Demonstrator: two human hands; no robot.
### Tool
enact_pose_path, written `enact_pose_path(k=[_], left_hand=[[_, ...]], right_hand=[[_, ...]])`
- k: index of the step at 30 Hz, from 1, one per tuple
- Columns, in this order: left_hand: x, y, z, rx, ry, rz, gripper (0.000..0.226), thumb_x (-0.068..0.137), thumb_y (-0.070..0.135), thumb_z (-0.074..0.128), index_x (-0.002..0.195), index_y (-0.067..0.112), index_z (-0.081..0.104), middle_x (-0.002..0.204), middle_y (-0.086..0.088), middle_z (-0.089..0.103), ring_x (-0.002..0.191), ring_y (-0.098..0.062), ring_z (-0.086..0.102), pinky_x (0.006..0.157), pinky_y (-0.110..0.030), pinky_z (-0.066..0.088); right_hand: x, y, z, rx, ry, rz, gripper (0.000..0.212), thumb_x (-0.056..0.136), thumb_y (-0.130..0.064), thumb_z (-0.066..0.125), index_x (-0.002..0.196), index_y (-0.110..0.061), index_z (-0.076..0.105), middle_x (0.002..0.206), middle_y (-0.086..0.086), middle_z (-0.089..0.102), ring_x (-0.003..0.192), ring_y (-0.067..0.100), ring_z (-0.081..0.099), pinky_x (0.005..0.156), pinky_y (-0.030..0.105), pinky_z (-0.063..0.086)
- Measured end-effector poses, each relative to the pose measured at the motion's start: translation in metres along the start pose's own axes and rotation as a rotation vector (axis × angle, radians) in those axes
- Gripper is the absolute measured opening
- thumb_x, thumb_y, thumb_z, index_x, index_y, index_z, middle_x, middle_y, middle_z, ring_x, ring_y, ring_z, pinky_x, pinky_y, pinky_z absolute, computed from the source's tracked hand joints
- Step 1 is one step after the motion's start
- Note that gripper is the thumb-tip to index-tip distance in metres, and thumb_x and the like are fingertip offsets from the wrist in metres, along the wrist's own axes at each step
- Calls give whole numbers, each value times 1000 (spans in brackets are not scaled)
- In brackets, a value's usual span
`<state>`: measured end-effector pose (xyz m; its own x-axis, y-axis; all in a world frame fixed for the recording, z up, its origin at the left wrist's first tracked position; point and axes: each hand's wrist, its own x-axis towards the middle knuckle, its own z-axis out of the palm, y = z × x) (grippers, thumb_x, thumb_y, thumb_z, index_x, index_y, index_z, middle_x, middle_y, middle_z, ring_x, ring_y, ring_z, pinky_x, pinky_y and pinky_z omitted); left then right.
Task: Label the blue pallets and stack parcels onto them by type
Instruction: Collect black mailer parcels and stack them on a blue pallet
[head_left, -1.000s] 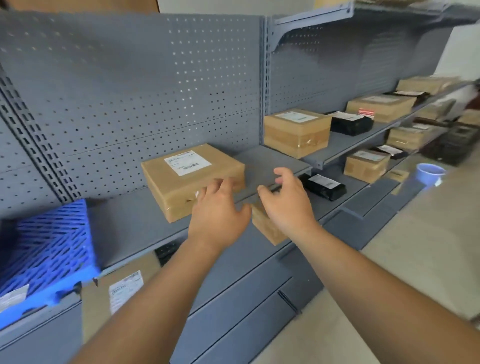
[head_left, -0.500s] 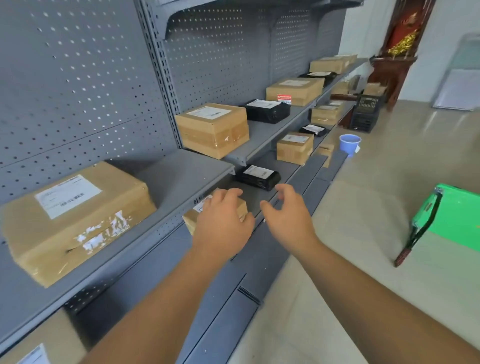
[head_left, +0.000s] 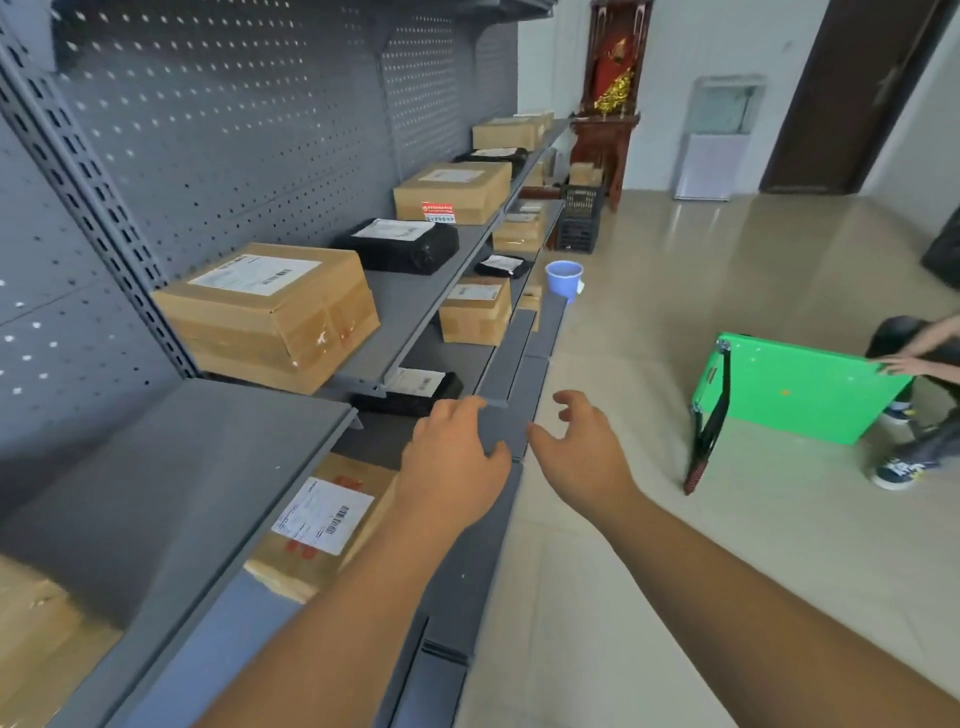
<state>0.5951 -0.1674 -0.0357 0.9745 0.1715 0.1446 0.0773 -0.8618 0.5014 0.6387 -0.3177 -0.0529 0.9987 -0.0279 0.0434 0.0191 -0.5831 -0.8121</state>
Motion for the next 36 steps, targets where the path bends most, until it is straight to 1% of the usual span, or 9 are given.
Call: enact_pose_path(k=[7,10,14,17,21,24,29,34,36], left_hand=[[63,22,34,-26,-98,64,55,95,38,59,146,26,45,149,-1,46,130,-27,46,101,-49,47],[92,39,53,-25,-134,100,55,96,39,59,147,27,44,150,-1,44,132,-26,44,103,-48,46],[135,68,84,8,-169,129,53,96,41,57,146,28,43,149,1,44,129,-26,46,101,-45,47],[171,95,108,19,-185,123,54,97,41,57,147,28,43,151,2,43,132,-25,45,102,-46,46],[221,136,137,18,-194,117,58,97,41,57,151,28,40,154,2,40,136,-24,44,104,-46,46],[256,155,159,28,-196,99,57,97,40,57,150,30,40,153,2,41,134,-24,44,99,-45,48],[309,157,185,19,-202,52,50,96,37,57,145,28,46,145,0,47,122,-24,50,93,-40,48],[365,145,211,31,-201,1,39,103,37,46,140,25,49,142,-2,49,123,-25,50,85,-36,40],[391,132,219,27,-204,-16,40,104,36,44,142,24,48,144,-3,48,125,-26,50,89,-37,42]], right_hand=[[51,35,-14,-30,55,111,58,91,-43,61,143,-25,43,139,6,52,122,30,53,91,39,50],[79,54,-24,-52,69,135,58,89,-43,60,142,-25,44,138,7,53,123,30,52,87,35,45],[124,78,-44,-79,39,157,61,87,-50,59,143,-28,43,139,6,52,126,29,50,95,39,44],[160,96,-63,-93,8,168,63,87,-53,58,144,-29,43,141,6,51,129,29,48,102,43,43],[209,117,-90,-110,-50,184,63,88,-56,55,144,-31,43,142,5,50,129,30,47,103,44,42],[246,133,-104,-103,-91,186,64,88,-58,52,145,-32,42,144,5,48,130,31,47,104,45,43],[302,151,-113,-89,-117,218,61,90,-56,51,146,-31,41,144,5,48,128,30,48,105,46,43],[361,155,-97,-97,-154,212,62,91,-52,54,147,-30,40,145,5,47,130,29,47,105,44,43],[388,153,-85,-116,-174,201,62,91,-51,56,148,-29,40,145,6,47,131,29,47,105,44,43]])
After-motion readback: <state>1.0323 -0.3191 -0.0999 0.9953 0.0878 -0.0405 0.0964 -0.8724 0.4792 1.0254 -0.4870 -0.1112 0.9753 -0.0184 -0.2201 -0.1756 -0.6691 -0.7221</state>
